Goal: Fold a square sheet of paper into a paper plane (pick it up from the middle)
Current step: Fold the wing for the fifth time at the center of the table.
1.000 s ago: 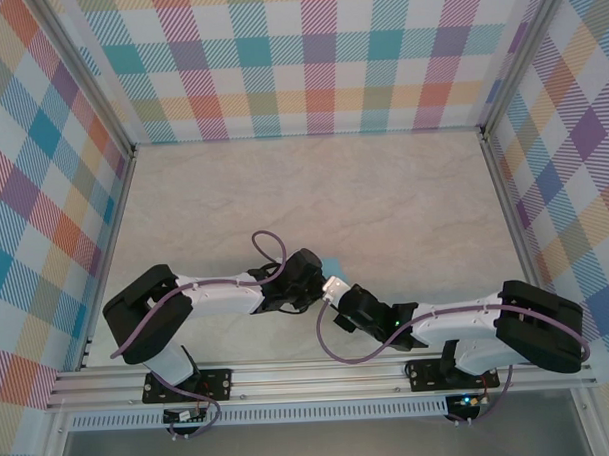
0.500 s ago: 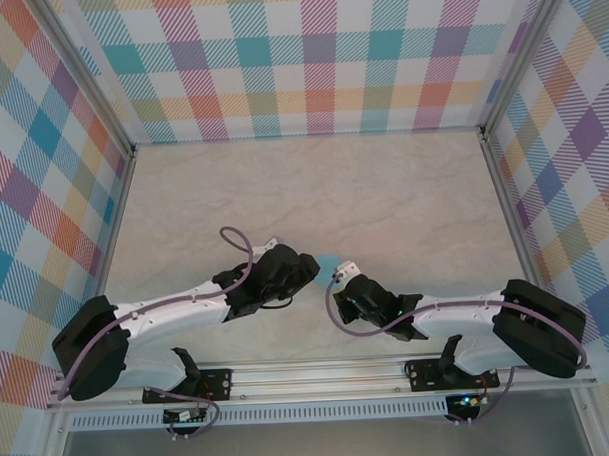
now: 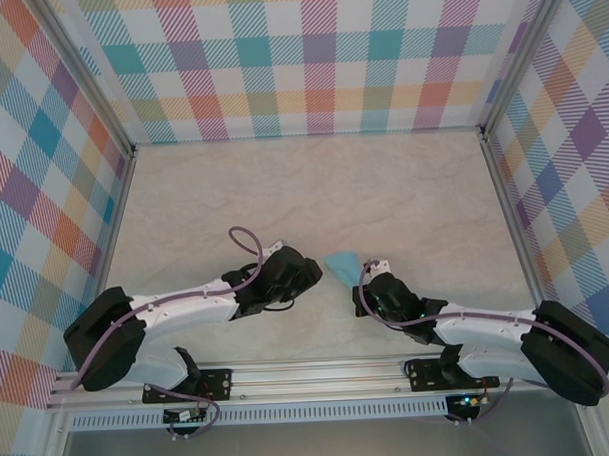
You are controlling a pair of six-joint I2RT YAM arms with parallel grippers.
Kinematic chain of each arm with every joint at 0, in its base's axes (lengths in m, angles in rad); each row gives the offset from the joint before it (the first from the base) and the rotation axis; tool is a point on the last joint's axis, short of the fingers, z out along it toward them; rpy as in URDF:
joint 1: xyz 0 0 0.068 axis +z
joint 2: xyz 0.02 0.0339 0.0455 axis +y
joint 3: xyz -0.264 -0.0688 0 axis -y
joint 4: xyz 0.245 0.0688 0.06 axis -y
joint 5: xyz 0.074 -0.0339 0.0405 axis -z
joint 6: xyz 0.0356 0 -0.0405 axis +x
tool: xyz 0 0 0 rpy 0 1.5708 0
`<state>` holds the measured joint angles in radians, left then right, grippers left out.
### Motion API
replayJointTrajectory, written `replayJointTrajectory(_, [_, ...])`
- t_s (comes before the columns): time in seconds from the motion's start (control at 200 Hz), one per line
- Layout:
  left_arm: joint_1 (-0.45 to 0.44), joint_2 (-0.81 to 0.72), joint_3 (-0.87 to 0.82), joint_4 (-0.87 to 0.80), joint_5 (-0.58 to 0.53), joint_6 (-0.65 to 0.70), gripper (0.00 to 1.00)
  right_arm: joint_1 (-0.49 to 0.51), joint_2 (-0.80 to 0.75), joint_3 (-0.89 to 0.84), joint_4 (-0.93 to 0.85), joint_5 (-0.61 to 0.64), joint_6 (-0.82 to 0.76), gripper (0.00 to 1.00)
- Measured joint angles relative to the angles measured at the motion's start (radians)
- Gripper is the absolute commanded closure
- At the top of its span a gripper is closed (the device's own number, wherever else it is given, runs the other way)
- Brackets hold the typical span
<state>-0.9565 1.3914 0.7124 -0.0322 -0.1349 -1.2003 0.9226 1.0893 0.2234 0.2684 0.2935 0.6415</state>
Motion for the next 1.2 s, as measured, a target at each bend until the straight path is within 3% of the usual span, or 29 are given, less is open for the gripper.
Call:
replayJointTrajectory(0.235, [0.04,0.16,0.096,0.047,0.111,0.021,0.25,0.0,-0.021,0.0,-0.001,-0.019,-0.048,0.97])
replayJointTrajectory(0.52, [0.072,0.345,0.164,0.142,0.225,-0.003,0.25,0.0,-0.049,0.0,-0.023,-0.031,-0.135,0.96])
replayJointTrajectory(0.63, [0.076,0.375,0.188,0.141,0.252,-0.015,0.33,0.0,-0.053,0.0,-0.027,-0.036,-0.156,0.95])
replayJointTrajectory(0.855, [0.076,0.4,0.209,0.174,0.284,-0.034,0.65,0.0,-0.052,0.0,-0.045,-0.045,-0.178,0.88])
replayJointTrajectory(0.89, [0.076,0.4,0.209,0.174,0.284,-0.035,0.73,0.0,-0.052,0.0,-0.053,-0.045,-0.179,0.84])
replayJointTrajectory(0.995, [0.076,0.4,0.209,0.166,0.283,-0.025,0.95,0.0,-0.054,0.012,-0.107,-0.05,-0.174,0.58])
replayJointTrajectory(1.09, [0.076,0.4,0.209,0.157,0.28,-0.007,1.0,0.0,-0.09,0.045,-0.193,-0.052,-0.148,0.46])
replayJointTrajectory(1.2, [0.076,0.399,0.21,0.13,0.272,0.019,1.0,-0.055,-0.176,0.109,-0.316,-0.105,-0.09,0.51])
